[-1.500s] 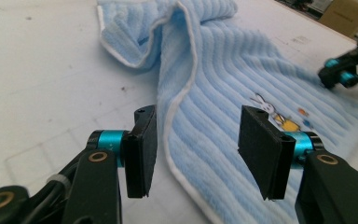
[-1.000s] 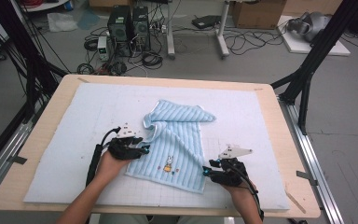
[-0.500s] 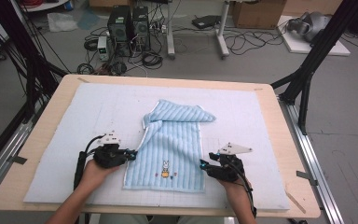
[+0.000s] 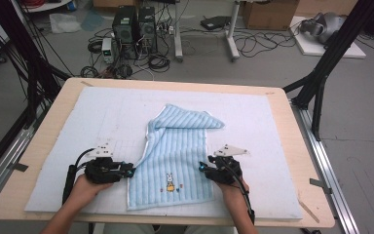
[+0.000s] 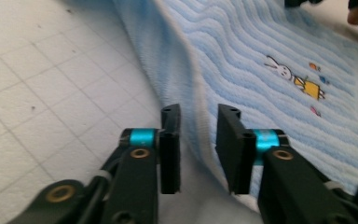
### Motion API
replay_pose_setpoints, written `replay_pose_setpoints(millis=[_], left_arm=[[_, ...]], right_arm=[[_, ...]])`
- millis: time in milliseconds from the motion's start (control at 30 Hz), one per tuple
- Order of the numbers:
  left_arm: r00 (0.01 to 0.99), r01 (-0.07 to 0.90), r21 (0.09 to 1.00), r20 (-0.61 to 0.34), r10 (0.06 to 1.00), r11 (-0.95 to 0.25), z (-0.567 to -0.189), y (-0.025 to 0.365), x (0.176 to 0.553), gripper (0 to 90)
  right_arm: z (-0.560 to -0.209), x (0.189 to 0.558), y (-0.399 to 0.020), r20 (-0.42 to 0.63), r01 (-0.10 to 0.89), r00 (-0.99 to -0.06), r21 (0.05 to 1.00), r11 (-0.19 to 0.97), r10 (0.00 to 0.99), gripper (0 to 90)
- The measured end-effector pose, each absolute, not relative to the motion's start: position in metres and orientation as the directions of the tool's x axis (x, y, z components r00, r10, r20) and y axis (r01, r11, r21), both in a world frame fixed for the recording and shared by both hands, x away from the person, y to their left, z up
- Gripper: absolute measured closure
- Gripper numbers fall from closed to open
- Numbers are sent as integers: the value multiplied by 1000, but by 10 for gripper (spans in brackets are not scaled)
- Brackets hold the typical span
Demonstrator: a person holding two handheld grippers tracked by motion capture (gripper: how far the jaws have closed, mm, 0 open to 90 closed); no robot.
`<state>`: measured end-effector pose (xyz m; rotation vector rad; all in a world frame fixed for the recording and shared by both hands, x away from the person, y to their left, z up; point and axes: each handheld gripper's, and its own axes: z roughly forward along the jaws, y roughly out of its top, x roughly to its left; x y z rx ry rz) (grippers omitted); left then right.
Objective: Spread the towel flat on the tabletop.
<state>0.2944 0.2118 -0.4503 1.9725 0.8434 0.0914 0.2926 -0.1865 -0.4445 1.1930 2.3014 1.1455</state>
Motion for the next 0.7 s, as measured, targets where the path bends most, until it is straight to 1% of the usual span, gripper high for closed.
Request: replay_pose_setpoints(millis=[67,100,133,167,200,267,433,500,533,567,600,700], left_arm=[[742,526,803,-272,613,-280,-450,215,295,599],[731,525,811,-274,625,-258,-450,217,296,588],[724,521,819,-274,633,-242,-449,218,296,578],[720,519,821,-270,639,-237,-448,219,296,556],[710,517,828,-274,649,-216,-447,222,296,547],[699,507,840,-267,663,-196,-445,225,296,546],[686,499,850,-267,677,-170,-443,229,298,545],[687,496,851,-264,677,-172,-443,228,299,541],[687,495,852,-262,677,-172,-443,227,299,536],[687,495,852,-264,677,-171,-443,227,300,533],[687,495,851,-262,678,-174,-443,226,300,529],[680,498,851,-263,684,-167,-444,222,304,504]], right_arm=[[-447,292,-184,69,547,-629,747,378,774,753],[-447,292,-184,63,545,-639,741,393,767,781],[-447,291,-185,73,544,-649,740,395,757,842],[-446,291,-187,68,539,-657,739,405,751,863],[-446,290,-187,71,543,-657,735,406,750,866],[-444,287,-193,95,561,-663,720,409,742,867],[-440,273,-209,156,595,-691,678,432,706,864],[-439,268,-214,163,604,-694,663,443,701,862],[-439,266,-217,168,598,-701,669,441,694,845],[-438,264,-220,170,588,-709,679,439,685,785],[-438,262,-222,170,581,-711,689,434,682,744],[-435,262,-229,199,562,-705,743,364,681,633]])
